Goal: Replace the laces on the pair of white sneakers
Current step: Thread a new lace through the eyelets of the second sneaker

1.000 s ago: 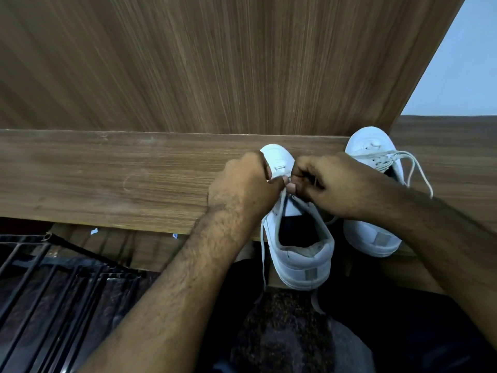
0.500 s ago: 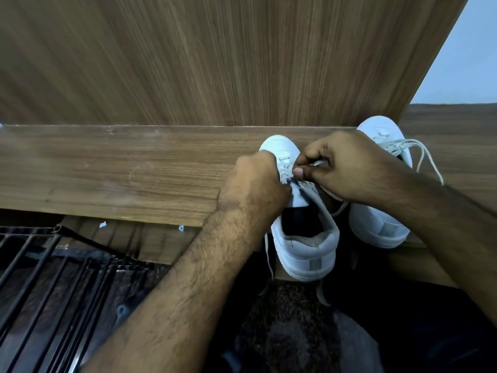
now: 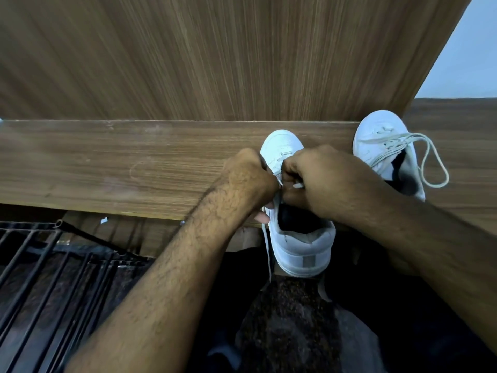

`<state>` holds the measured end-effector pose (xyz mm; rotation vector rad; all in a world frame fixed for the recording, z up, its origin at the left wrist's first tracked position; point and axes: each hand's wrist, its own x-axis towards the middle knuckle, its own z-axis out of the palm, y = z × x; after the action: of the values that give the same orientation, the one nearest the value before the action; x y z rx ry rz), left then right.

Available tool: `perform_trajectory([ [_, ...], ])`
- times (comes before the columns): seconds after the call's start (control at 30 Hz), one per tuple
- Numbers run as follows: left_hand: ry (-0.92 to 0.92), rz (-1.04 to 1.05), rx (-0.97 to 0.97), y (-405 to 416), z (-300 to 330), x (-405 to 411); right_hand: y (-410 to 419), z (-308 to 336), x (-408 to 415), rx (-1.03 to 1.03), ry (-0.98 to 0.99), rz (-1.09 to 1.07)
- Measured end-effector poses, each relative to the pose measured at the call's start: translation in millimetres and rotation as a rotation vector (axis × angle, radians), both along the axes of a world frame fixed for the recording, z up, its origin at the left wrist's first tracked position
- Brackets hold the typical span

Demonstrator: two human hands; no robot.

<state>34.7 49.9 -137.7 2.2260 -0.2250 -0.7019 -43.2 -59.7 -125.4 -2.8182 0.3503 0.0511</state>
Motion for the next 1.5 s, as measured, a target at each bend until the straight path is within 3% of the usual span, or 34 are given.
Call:
perform_trajectory([
  [0.17, -0.027, 0.002, -0.002, 2, 6, -3, 9, -1, -1, -0.151, 0.08, 0.107],
  [0.3, 0.002, -0.008, -0.012, 4, 8, -2, 0, -6, 0, -0.184, -0.028, 0.124],
  [0.5, 0.027, -0.005, -0.026, 3, 5, 0, -8, -13, 6, -0.013, -0.145, 0.089],
  [0.67, 0.055, 0.003, -0.037, 4, 5, 0, -7, -24, 11, -0.008, -0.141, 0.086],
  [0.83, 0.109, -0.042, -0.088, 8, 9, -1, -18, -24, 10, 0.212, -0.224, -0.004],
  [1.03, 0.123, 0.024, -0.088, 11, 15, -2, -26, -14, 8, 0.243, -0.139, 0.043],
  [1.1, 0.082, 0.13, -0.217, 16, 18, 3, -31, -11, 6, 0.218, -0.182, 0.043],
  [1.17, 0.015, 0.276, -0.526, 20, 21, 12, -37, -8, 5, 0.324, -0.255, 0.021],
  [1.23, -0.023, 0.431, -0.867, 23, 27, 21, -40, -2, 4, 0.592, -0.335, -0.066],
  [1.3, -0.004, 0.498, -1.046, 24, 31, 25, -40, 7, 3, 0.969, -0.401, -0.157],
  [1.33, 0.007, 0.475, -1.041, 24, 33, 25, -40, 11, 3, 1.158, -0.433, -0.171],
  [1.4, -0.077, 0.282, -0.805, 24, 29, 22, -40, 16, 3, 1.37, -0.484, -0.158],
  [1.5, -0.355, -0.184, -0.125, 25, 13, 17, -37, 11, 4, 1.257, -0.494, -0.089],
])
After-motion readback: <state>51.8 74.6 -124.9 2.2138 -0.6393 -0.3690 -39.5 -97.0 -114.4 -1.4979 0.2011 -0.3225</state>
